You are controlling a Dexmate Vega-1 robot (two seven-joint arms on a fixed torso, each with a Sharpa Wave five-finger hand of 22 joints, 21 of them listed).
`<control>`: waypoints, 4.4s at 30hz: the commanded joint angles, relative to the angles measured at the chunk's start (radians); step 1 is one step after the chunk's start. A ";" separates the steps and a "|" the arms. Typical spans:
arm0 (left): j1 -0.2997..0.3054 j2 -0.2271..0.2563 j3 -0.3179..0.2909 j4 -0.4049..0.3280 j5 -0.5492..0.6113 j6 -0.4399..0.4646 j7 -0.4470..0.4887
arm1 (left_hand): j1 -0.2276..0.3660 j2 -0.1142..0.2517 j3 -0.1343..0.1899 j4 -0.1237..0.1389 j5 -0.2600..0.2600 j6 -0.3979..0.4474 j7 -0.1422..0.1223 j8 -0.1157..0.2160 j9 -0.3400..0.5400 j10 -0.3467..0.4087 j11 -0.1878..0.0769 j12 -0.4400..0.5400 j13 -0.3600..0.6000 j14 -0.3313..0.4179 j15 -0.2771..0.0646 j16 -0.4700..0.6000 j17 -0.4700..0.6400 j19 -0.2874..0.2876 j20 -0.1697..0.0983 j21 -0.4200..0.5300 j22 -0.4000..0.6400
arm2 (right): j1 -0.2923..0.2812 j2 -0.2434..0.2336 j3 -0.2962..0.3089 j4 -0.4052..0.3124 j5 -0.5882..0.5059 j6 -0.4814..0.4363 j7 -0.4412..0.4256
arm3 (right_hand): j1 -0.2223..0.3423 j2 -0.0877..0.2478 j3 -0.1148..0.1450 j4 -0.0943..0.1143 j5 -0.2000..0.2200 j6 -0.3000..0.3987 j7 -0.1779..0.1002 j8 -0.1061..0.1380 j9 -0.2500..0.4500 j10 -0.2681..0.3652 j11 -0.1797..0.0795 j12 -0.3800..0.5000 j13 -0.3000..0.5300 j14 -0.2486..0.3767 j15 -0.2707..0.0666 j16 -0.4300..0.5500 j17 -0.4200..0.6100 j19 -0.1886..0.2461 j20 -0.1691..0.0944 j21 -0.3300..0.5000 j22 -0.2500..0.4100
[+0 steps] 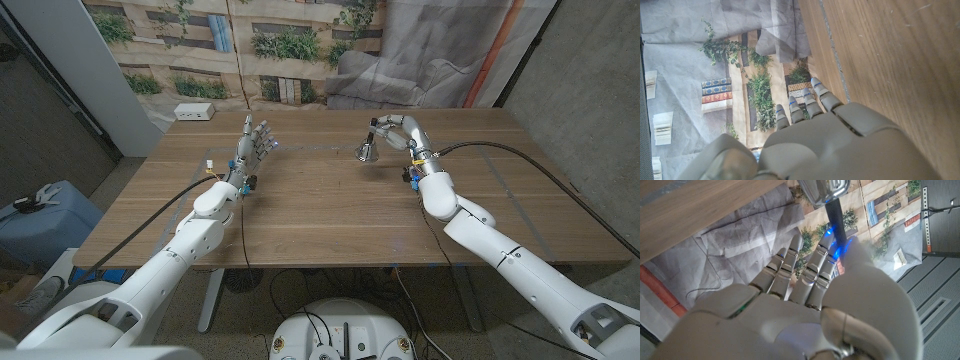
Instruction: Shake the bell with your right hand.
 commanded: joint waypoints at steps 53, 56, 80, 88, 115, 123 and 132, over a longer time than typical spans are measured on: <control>0.000 0.000 0.000 0.001 0.000 0.000 0.000 | -0.001 0.008 0.002 0.007 0.006 0.000 -0.006 0.006 0.004 0.003 -0.006 0.005 0.005 0.007 -0.098 0.006 0.005 0.007 -0.002 0.007 0.006 | 0.053 -0.025 -0.065 0.077 -0.212 0.016 -0.120 | 0.036 0.004 -0.012 0.003 0.004 0.037 -0.029 0.008 0.002 0.016 0.001 0.005 0.019 0.025 -0.162 -0.009 0.003 0.011 -0.072 0.002 0.005; 0.000 0.000 0.000 0.001 0.000 0.000 0.000 | -0.001 0.008 0.002 0.007 0.006 0.000 -0.006 0.006 0.004 0.002 -0.006 0.005 0.005 0.007 -0.098 0.006 0.005 0.007 -0.003 0.007 0.006 | 0.049 -0.023 -0.058 0.071 -0.183 0.011 -0.099 | 0.034 0.005 -0.014 0.004 0.004 0.035 -0.027 0.007 0.002 0.016 0.001 0.004 0.019 0.028 -0.161 -0.008 0.004 0.011 -0.072 0.002 0.005; -0.001 -0.001 0.000 0.002 0.000 -0.001 -0.001 | -0.001 0.008 0.002 0.007 0.006 0.001 -0.006 0.006 0.004 0.002 -0.006 0.005 0.005 0.006 -0.097 0.006 0.005 0.008 -0.002 0.007 0.006 | 0.007 -0.026 0.008 -0.027 0.083 -0.090 0.091 | 0.029 0.015 -0.015 0.008 0.010 0.030 -0.001 0.005 0.004 0.027 0.004 0.012 0.030 0.041 -0.165 -0.008 0.005 0.009 -0.077 0.000 0.005; -0.001 -0.001 0.000 0.002 0.000 -0.001 -0.001 | -0.001 0.008 0.002 0.007 0.006 0.000 -0.006 0.006 0.004 0.003 -0.006 0.006 0.005 0.006 -0.097 0.006 0.005 0.008 -0.003 0.007 0.006 | -0.006 -0.031 0.021 -0.055 0.167 -0.122 0.135 | 0.035 0.016 -0.015 0.004 0.012 0.031 0.006 0.005 0.004 0.034 0.005 0.017 0.035 0.046 -0.168 -0.005 0.007 0.010 -0.077 0.001 0.005; 0.000 -0.001 0.000 0.001 0.000 -0.001 0.000 | -0.001 0.008 0.002 0.007 0.006 0.000 -0.006 0.006 0.004 0.001 -0.005 0.005 0.005 0.007 -0.098 0.006 0.005 0.008 -0.003 0.007 0.006 | -0.043 -0.068 0.032 -0.157 0.284 -0.220 0.142 | 0.050 0.014 -0.015 -0.003 0.016 0.036 0.021 0.006 0.005 0.051 0.006 0.024 0.042 0.052 -0.167 -0.004 0.010 0.012 -0.073 0.001 0.005; -0.001 -0.001 0.000 0.002 0.000 -0.001 -0.001 | -0.001 0.008 0.002 0.007 0.006 0.000 -0.006 0.006 0.004 0.003 -0.004 0.006 0.005 0.007 -0.097 0.006 0.005 0.008 -0.003 0.007 0.006 | -0.052 -0.060 0.010 -0.113 0.161 -0.111 0.045 | 0.053 0.014 -0.016 -0.003 0.016 0.037 0.022 0.006 0.006 0.050 0.006 0.025 0.044 0.053 -0.167 -0.004 0.011 0.011 -0.073 0.000 0.005; -0.001 -0.001 0.000 0.002 0.000 -0.001 -0.001 | -0.001 0.008 0.002 0.007 0.006 0.000 -0.006 0.006 0.004 0.002 -0.004 0.005 0.005 0.008 -0.097 0.006 0.005 0.007 -0.002 0.007 0.006 | -0.049 -0.039 -0.008 -0.037 -0.003 0.024 -0.077 | 0.056 0.012 -0.018 -0.002 0.014 0.038 0.015 0.006 0.006 0.046 0.006 0.023 0.046 0.054 -0.167 -0.003 0.013 0.011 -0.072 0.000 0.005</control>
